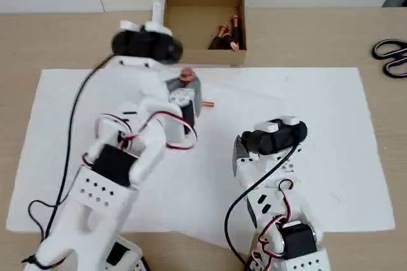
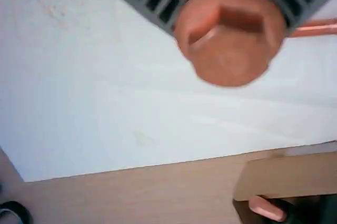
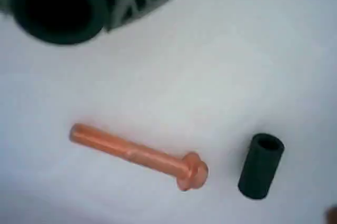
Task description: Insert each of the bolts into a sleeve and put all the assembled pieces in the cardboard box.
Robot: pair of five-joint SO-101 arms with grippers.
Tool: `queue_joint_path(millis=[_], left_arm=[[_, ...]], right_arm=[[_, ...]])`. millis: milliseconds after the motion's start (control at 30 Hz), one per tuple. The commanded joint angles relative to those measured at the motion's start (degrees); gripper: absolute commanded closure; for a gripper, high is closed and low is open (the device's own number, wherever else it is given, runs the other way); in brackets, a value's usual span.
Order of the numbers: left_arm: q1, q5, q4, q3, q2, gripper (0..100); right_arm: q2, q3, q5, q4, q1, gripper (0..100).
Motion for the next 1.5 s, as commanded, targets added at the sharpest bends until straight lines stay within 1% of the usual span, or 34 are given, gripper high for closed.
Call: queue_joint_path(millis=[0,167,333,467,567,867,1133,1467], left_arm=[[3.16,-0.53,-9.41,4.53,-2.99,99],[6.77,-0.26,-10.64,4.0,0.09,99],[9.76,-0.18,-10.2,1.54,3.34,99],[12.4,2.11,-5.63,-0.57,5.27,99],[12.57,2.46,-4.22,-2.15,6.42,99],[12.4,2.46,-4.13,-1.98,6.68,99],[12.4,2.37,-0.97,-1.27,6.51,99],[12.31,2.29,-1.32,-0.84,6.77,99]], right_arm=[[-0.92,0.18,-0.53,-1.89,-1.1,99.5],[-0.92,1.49,-0.44,-3.74,-7.6,99.5],[-0.92,2.73,-0.35,-5.23,-8.22,99.5],[-0.92,2.73,-0.35,-5.32,-8.22,99.5],[-1.01,2.73,-0.35,-5.32,-8.22,99.5],[-1.01,2.55,-0.35,-5.32,-8.04,99.5],[-1.01,2.55,-0.35,-5.32,-7.96,99.5],[-1.01,2.55,-0.35,-5.41,-7.87,99.5]])
